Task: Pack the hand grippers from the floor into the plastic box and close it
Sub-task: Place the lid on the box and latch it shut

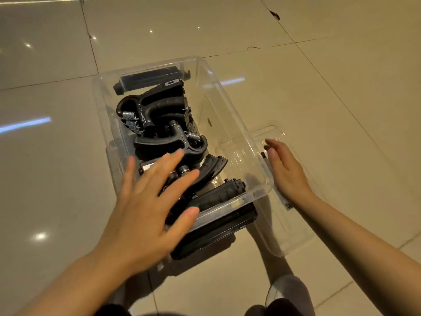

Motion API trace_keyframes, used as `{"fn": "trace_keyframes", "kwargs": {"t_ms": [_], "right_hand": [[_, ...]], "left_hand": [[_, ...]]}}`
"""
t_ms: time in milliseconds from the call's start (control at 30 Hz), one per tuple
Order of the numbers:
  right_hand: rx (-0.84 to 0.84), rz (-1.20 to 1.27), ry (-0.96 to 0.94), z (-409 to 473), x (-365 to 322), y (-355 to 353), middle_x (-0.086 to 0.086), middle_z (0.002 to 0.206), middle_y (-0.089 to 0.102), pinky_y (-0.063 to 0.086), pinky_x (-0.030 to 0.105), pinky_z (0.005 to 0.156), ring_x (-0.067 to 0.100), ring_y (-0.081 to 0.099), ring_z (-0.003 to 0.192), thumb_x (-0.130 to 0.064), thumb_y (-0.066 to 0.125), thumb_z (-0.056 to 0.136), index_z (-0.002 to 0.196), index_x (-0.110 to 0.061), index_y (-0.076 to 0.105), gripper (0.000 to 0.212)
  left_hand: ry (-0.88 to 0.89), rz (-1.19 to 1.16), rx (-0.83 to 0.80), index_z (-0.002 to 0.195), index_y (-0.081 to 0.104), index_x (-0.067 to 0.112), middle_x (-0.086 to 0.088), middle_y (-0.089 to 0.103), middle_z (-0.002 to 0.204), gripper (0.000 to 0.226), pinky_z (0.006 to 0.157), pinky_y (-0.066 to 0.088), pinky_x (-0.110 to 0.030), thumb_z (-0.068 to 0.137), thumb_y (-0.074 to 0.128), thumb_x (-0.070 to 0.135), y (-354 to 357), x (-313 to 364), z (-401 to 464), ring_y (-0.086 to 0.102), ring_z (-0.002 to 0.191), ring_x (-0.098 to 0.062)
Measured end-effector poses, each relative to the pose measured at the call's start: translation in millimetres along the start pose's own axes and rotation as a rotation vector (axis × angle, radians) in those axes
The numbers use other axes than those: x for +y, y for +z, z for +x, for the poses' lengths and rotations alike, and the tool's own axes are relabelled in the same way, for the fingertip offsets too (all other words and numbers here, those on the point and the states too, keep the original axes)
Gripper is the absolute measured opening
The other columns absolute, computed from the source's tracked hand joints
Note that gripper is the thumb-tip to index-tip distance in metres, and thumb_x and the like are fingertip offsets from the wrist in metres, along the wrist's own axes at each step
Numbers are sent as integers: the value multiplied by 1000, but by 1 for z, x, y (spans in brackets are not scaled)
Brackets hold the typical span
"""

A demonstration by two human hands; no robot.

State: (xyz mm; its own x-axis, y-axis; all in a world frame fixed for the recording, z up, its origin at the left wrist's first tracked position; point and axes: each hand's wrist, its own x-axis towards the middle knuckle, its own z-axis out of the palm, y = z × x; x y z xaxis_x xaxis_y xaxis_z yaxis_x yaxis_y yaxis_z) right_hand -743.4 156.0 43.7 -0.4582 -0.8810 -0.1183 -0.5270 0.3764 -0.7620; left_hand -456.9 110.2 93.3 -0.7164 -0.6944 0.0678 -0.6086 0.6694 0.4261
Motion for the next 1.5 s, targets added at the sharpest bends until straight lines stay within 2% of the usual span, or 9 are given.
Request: {"fn": "trace_keyframes", "kwargs": {"t_ms": [100,233,367,533,700,900,1167,1333,1500], "right_hand": [[-149,-383,52,-50,58,16,-3,146,38,36,37,107,17,36,133,-46,46,92,142,-26,34,55],[-282,-640,14,-94,90,35,-3,149,30,30,36,111,18,31,135,-58,63,77,142,-27,30,79],[-173,-540,1,-88,86,29,-5,123,52,45,30,94,15,51,109,-38,74,75,127,-28,41,62],[-164,-606,90,-89,92,9,-2,114,58,47,28,72,19,55,100,-3,52,87,123,-26,45,44],[-166,-676,-12,-91,105,0,-9,87,52,44,25,54,13,50,75,-19,56,91,91,-30,40,20],[-104,-680,71,-78,89,3,4,102,62,44,27,65,22,56,89,-14,63,85,74,-15,52,16],[360,-392,107,-56,19,-55,-2,106,55,37,27,75,12,48,94,-20,61,87,96,-13,58,12],[349,-559,15,-48,-1,-65,8,118,58,41,29,79,25,54,108,-24,69,83,94,-10,58,22],[376,-668,-241,-46,-8,-64,16,101,62,44,28,64,30,60,83,-10,75,75,95,-2,59,27]], "left_hand": [[118,175,-87,137,44,28,-2,31,151,56,110,15,-58,92,28,56,14,12,-3,28,138,-22],[47,220,-140,137,44,29,-3,33,149,59,109,20,-58,90,27,60,14,8,-2,28,138,-24],[26,240,-168,135,47,28,-3,38,147,59,110,20,-55,89,30,60,13,11,-1,31,137,-24],[12,231,-144,133,51,27,-4,42,144,60,109,22,-54,88,29,61,13,11,-2,35,135,-25],[20,232,-126,129,55,25,-5,46,140,60,107,26,-54,88,31,61,14,12,-2,39,132,-27],[25,223,-111,123,61,24,-7,44,142,58,106,27,-53,87,33,60,15,12,-3,39,132,-27],[23,201,-72,118,64,23,-7,41,144,57,107,27,-53,85,37,61,16,9,-4,36,134,-26],[21,194,-42,116,65,23,-7,42,143,57,106,28,-53,85,38,62,15,11,-3,37,133,-26],[40,188,-11,116,66,23,-8,43,143,56,107,27,-53,84,40,61,18,9,-4,37,133,-26]]}}
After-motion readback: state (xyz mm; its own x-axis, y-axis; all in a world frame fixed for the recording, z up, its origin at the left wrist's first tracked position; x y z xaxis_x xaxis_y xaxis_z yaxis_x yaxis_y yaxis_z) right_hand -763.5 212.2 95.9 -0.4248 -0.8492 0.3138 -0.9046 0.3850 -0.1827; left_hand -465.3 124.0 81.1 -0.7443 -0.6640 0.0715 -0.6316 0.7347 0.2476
